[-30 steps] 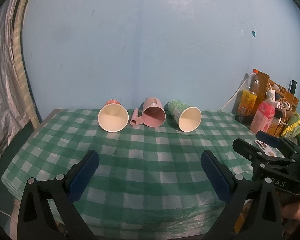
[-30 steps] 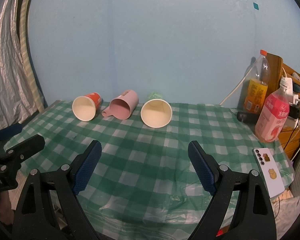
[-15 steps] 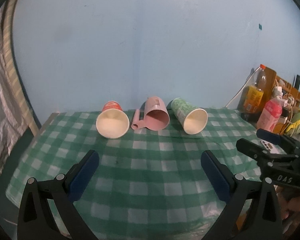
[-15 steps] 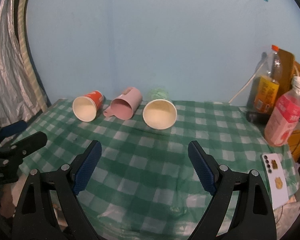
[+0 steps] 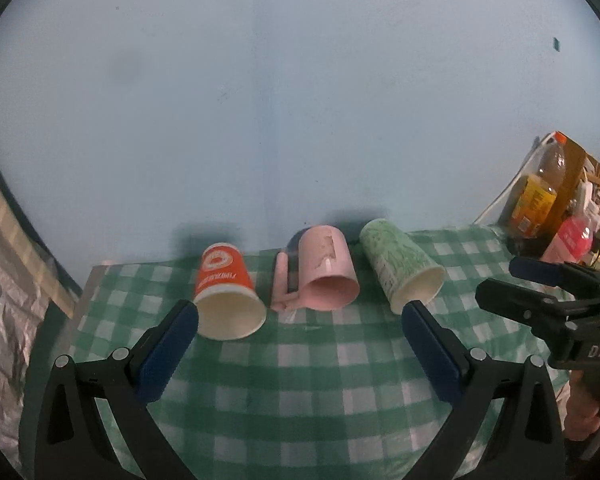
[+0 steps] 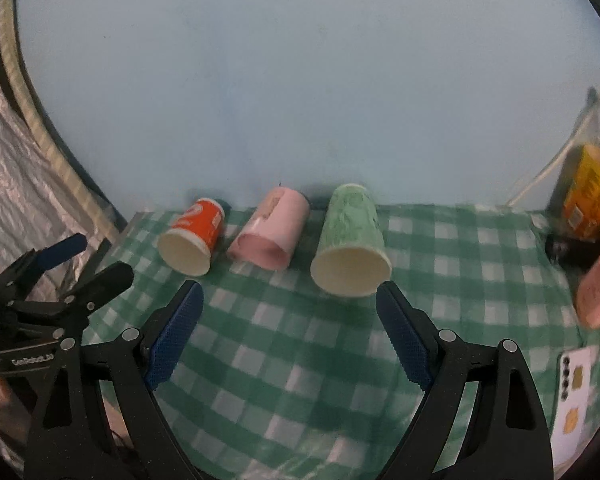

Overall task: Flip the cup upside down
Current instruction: 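Move the right tool toward the pink mug and close around its body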

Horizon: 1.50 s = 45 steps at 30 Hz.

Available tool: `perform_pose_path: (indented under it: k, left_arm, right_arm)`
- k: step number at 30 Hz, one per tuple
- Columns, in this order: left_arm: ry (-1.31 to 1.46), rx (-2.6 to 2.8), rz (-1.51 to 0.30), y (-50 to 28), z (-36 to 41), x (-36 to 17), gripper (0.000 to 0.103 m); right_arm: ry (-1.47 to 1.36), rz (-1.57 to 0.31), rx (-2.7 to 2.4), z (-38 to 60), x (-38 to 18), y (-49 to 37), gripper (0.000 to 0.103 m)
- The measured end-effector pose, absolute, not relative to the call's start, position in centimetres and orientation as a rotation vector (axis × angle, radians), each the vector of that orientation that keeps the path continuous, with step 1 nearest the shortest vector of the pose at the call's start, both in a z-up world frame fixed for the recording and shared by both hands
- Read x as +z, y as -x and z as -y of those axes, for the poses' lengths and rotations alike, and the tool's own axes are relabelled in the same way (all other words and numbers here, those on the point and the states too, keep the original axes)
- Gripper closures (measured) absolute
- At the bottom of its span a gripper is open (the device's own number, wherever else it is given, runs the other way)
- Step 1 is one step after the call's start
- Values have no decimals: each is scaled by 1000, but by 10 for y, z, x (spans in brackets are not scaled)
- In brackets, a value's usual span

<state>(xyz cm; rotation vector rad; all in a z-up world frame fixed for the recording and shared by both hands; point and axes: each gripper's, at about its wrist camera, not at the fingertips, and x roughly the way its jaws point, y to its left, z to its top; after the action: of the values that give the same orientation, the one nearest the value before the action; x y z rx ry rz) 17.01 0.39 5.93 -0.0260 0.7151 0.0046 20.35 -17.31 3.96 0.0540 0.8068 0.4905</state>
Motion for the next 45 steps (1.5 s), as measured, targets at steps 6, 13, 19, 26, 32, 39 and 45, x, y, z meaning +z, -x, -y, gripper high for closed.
perform_pose_path:
  k: [6,13,19,26,32,39,45]
  left_arm:
    - [36,-3,-780,-215,0,59,0]
    - [41,19,-854,-257,4,41,0]
    - [32,54,-944,-295,11,16,0]
    - [74,40,-1012,-324,11,-9,0]
    - [126,22,-1054,-344,12,-22,0]
    - [144,11,-1092,-363,19,-39,7]
    - [148,18,-1129,-374,24,-54,14]
  right_arm:
    - [-97,-893,533,164,54,-248,15]
    - [-191,-1038,552,160,47,-306,15]
    - [-299,-1149,576,162,28,-346,15]
    - [-301,-1191,598,156,14,-364,15]
    - [-301,-1185,599,156,8,-370,15]
    - [-277,-1182,570,159,1,-376,16]
    - [-284,-1190,553,161,-10,-384,19]
